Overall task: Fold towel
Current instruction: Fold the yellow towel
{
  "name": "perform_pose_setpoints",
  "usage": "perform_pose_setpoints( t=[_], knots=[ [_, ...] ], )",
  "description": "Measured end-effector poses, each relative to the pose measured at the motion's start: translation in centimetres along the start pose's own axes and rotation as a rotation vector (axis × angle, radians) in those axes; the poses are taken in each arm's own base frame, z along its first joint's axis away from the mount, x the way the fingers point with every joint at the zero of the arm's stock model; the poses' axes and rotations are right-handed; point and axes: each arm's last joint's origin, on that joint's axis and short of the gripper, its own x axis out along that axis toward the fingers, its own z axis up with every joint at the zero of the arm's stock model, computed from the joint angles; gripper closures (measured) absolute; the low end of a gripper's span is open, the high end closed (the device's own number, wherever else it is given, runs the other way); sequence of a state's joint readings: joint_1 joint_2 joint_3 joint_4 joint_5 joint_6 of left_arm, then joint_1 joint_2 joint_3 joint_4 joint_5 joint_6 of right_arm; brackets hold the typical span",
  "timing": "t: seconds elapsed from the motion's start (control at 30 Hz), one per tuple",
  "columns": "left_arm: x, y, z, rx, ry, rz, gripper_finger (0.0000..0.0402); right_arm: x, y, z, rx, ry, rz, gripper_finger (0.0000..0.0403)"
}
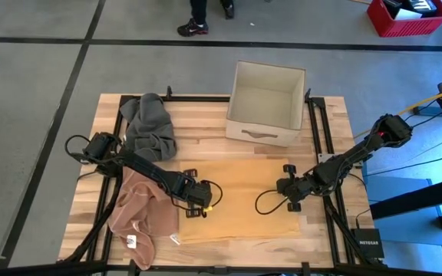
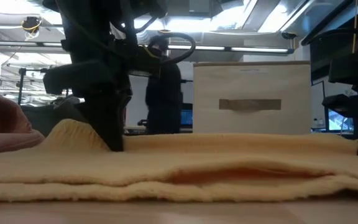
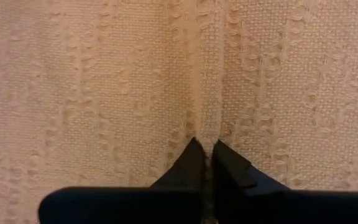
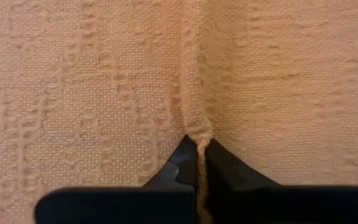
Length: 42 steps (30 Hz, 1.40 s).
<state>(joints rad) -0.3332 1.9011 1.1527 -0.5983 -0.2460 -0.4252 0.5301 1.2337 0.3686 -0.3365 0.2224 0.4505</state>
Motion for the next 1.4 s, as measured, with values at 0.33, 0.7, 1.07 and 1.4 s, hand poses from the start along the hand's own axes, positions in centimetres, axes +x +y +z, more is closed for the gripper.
perform_pose_setpoints(
  t=[0.33, 0.7, 1.07, 1.4],
  knots=[
    [-3.0, -0.7, 1.4, 0.041, 0.022, 0.118, 0.0399, -2.7, 0.7, 3.2, -0.003, 0.010, -0.087, 0.0396],
    [-9.8, -2.2, 3.6, 0.076, -0.037, 0.159, 0.0400, -9.8, 3.8, 6.6, -0.061, -0.053, -0.163, 0.0399],
    [-14.1, -2.4, 2.1, 0.049, -0.125, 0.161, 0.0400, -14.5, 5.8, 5.8, -0.045, -0.125, -0.244, 0.0400],
    [-16.7, 1.0, 2.6, 0.066, -0.223, 0.295, 0.0400, -15.2, 4.9, 5.4, -0.075, -0.176, -0.419, 0.0400]
  ],
)
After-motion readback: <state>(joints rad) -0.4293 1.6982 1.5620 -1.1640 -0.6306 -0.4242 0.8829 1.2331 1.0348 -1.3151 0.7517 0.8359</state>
